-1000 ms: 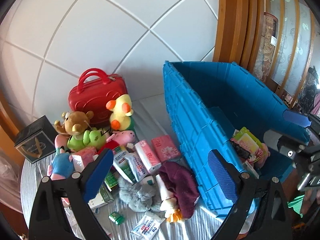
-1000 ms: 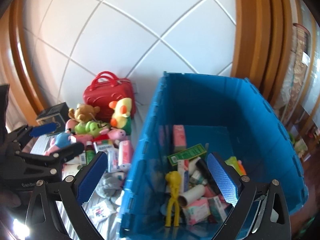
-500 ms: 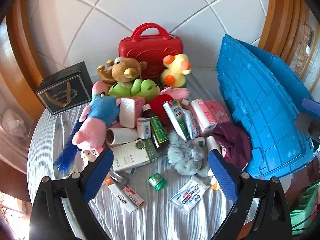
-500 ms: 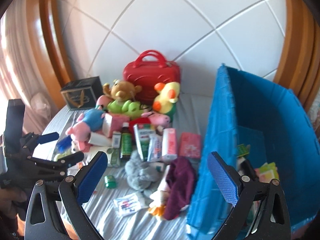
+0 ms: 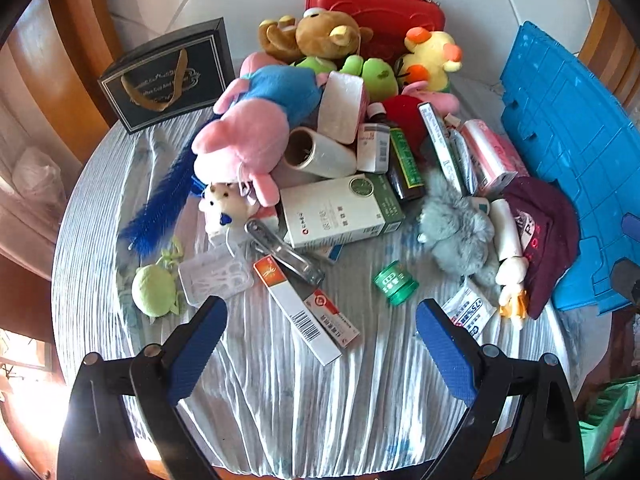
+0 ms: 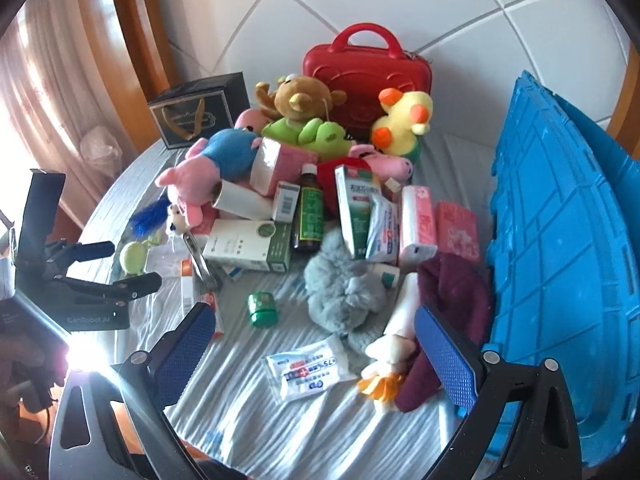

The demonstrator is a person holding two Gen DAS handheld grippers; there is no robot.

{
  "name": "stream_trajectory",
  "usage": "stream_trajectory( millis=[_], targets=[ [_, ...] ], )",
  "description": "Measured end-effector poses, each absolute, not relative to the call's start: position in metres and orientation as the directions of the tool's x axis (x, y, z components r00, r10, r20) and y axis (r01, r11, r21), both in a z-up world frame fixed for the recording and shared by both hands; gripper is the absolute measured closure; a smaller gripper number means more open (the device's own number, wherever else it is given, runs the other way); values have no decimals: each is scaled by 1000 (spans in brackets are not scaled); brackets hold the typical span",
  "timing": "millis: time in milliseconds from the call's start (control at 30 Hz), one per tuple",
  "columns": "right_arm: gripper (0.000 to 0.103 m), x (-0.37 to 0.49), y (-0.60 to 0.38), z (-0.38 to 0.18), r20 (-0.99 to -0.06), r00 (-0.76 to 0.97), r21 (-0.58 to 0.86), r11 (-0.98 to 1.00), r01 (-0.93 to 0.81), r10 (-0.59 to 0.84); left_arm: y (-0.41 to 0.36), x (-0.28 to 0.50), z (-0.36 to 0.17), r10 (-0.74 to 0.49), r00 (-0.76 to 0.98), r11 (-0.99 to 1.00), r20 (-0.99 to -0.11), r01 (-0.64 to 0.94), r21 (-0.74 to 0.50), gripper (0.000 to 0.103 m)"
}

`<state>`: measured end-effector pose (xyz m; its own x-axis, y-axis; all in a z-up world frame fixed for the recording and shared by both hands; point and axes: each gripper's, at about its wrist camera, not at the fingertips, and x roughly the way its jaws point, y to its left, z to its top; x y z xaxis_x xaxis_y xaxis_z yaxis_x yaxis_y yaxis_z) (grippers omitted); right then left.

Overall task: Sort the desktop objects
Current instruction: 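Bring both open tools back over the table pile, then grasp the barcode box with the left tool while the right tool grasps the green jar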

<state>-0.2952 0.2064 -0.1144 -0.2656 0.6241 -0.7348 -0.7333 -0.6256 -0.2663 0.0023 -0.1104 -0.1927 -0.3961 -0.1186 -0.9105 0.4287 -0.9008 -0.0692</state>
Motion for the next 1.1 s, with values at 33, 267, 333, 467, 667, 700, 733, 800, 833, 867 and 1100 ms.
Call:
stream_trajectory(
  millis=[33,267,333,467,667,700,733,800,833,867,1100],
  targets=[
    [2,-297,208,-122,-742,-257,-263,-621,-738,620,-112,3,-200,-113,-383,-900,-917,430,-68,6],
    [2,-313,225,-170,-788,-194,-258,-599,-758,584,-124,9,-247,-92,-321,-888,-942,454,-68,14],
    [2,-318,231,-182,-798,-179,-260,-597,-759,575,-127,10,-261,-89,-305,-885,-948,460,-64,20],
    [2,-328,243,-208,-818,-150,-263,-593,-761,555,-131,10,-288,-28,-295,-871,-955,477,-121,26],
    [2,-345,259,-242,-840,-118,-269,-595,-758,529,-129,4,-311,-10,-280,-861,-960,491,-134,26],
    [2,-348,262,-248,-844,-110,-275,-600,-751,524,-130,3,-315,-9,-277,-858,-961,496,-135,26],
    [2,-352,264,-254,-848,-106,-278,-607,-745,519,-131,1,-318,-9,-273,-856,-962,499,-133,26],
    [2,-357,269,-263,-852,-100,-282,-612,-739,514,-132,-1,-324,-17,-262,-853,-965,508,-123,29],
    [2,-360,272,-268,-856,-90,-283,-606,-743,510,-134,-2,-328,-13,-258,-850,-966,511,-125,30],
    [2,-362,275,-273,-860,-83,-282,-603,-747,504,-135,-3,-331,-12,-253,-849,-967,514,-124,30],
    [2,-377,297,-306,-883,-29,-286,-586,-758,469,-142,-5,-345,-10,-236,-851,-972,513,-116,30]
  ],
)
